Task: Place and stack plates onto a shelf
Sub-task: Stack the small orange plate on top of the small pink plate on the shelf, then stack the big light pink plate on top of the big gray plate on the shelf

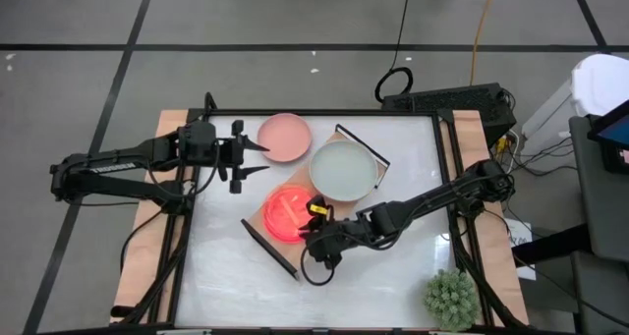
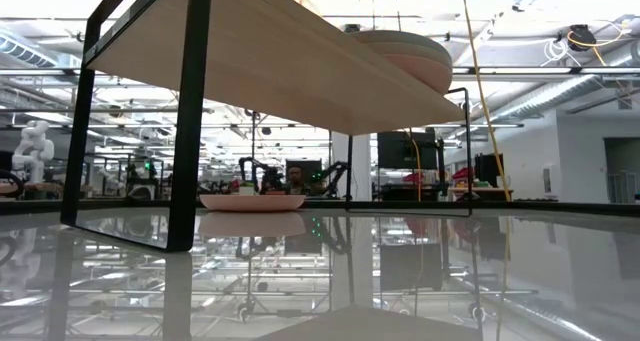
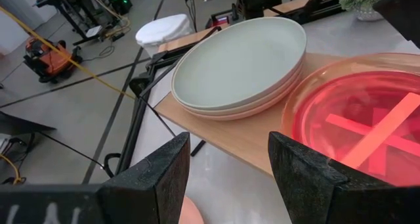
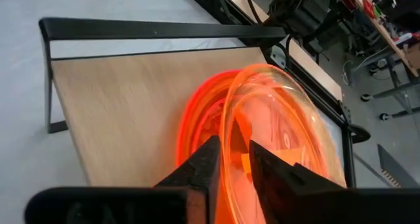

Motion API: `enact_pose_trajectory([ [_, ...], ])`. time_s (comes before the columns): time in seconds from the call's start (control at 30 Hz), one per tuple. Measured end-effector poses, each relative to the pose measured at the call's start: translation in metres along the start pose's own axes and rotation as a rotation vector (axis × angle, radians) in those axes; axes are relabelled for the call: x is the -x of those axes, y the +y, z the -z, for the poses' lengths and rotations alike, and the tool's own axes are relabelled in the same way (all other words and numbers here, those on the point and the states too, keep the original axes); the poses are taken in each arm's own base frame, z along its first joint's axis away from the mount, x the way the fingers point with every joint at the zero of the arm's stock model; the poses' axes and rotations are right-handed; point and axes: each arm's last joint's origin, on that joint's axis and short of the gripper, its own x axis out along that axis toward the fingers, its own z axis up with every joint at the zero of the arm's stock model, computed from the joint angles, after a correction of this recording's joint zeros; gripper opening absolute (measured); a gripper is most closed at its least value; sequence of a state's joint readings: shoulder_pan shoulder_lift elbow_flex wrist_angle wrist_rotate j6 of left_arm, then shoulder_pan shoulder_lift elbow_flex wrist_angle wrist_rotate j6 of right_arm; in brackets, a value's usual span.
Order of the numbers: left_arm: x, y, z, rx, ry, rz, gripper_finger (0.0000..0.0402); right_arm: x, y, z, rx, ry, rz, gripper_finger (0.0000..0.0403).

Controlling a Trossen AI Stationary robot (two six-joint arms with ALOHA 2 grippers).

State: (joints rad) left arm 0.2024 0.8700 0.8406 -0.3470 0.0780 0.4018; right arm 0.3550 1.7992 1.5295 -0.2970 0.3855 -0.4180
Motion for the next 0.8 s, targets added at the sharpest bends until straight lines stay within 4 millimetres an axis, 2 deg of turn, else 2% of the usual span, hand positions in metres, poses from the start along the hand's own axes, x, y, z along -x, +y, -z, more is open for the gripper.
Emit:
enact_pose_trajectory([
  [0.4, 0.0, 0.0, 0.0, -0.002, 0.001, 0.001, 0.0211, 0.003, 0.005, -0.002, -0.072, -0.019, -0.053, 0.0116],
  [0.53, 0.0, 0.0, 0.001, -0.003, 0.006, 0.002, 0.0211, 0.006, 0.008, -0.002, -0.072, 0.014, -0.004, 0.0125],
  [0.63, 0.0, -0.001, 0.003, -0.005, 0.029, 0.013, 0.0211, 0.01, 0.013, -0.005, -0.084, 0.021, 0.028, 0.0127],
  [0.8, 0.0, -0.001, 0.005, -0.003, 0.048, 0.018, 0.0211, 0.03, 0.021, -0.012, -0.135, 0.003, 0.017, 0.0122],
])
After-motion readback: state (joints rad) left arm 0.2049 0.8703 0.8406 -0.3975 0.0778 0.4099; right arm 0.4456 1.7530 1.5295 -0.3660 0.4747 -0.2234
